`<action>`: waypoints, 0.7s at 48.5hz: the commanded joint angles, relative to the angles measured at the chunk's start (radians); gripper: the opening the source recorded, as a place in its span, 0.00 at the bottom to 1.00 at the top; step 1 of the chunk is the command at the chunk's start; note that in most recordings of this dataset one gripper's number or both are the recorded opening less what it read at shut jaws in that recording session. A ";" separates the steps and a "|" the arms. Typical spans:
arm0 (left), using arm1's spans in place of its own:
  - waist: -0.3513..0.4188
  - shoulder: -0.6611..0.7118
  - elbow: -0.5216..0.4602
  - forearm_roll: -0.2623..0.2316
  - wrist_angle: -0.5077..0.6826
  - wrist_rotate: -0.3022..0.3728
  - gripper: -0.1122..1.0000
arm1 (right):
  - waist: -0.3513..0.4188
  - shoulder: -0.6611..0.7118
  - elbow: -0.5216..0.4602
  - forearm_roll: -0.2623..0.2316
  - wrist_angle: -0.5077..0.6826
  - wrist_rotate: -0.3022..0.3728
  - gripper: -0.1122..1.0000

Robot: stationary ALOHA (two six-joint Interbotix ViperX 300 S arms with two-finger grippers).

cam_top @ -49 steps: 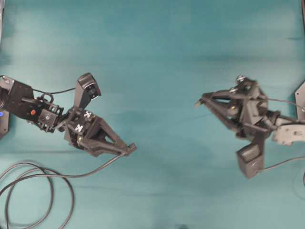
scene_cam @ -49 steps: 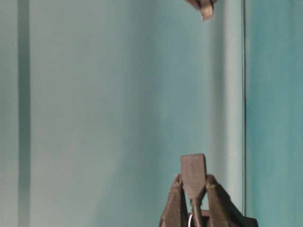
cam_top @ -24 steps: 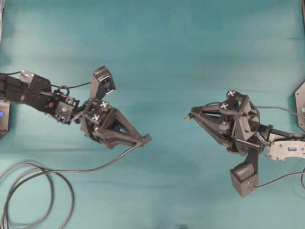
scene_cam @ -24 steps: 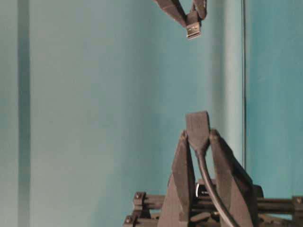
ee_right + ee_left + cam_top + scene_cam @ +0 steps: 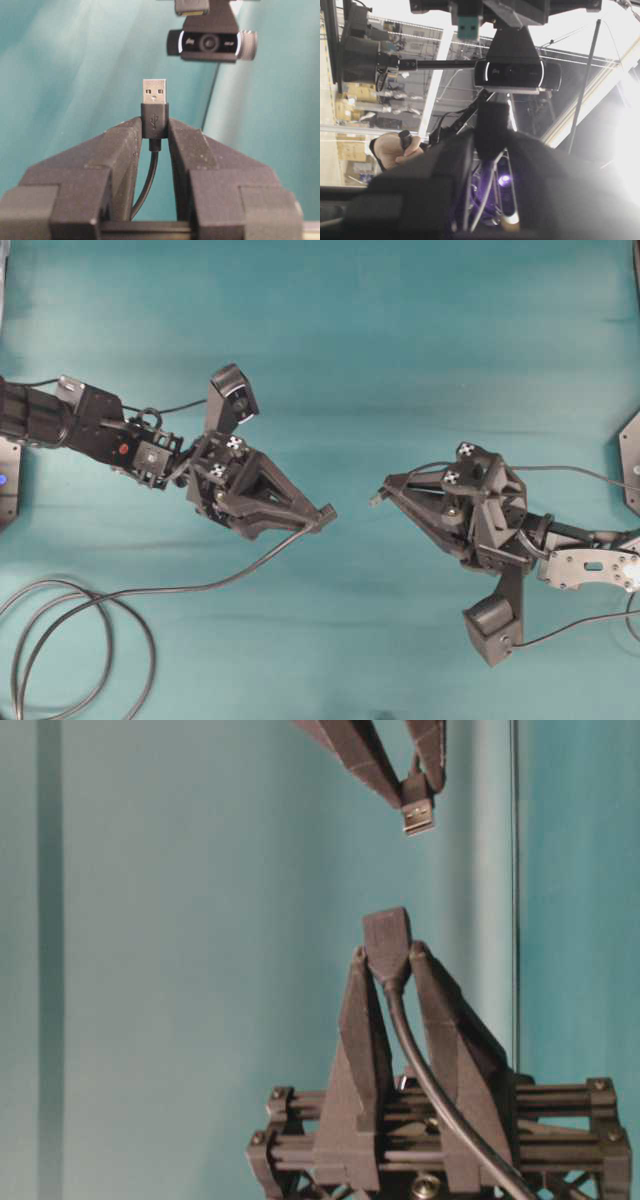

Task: Insert the USB using both arms.
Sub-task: 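Align the male plug tip with the female socket opening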

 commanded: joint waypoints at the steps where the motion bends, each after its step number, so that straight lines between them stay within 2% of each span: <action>1: 0.002 -0.008 -0.026 0.009 -0.005 -0.031 0.29 | 0.003 -0.006 -0.029 -0.011 0.005 0.003 0.29; 9: -0.002 0.008 -0.051 0.014 -0.005 -0.038 0.29 | 0.003 -0.006 -0.035 -0.011 0.005 0.003 0.29; 19: -0.002 0.025 -0.069 0.014 -0.005 -0.038 0.29 | 0.002 0.000 -0.046 -0.035 0.005 0.003 0.29; 34: -0.006 0.026 -0.072 0.014 -0.005 -0.038 0.29 | -0.002 0.029 -0.066 -0.037 0.005 0.005 0.29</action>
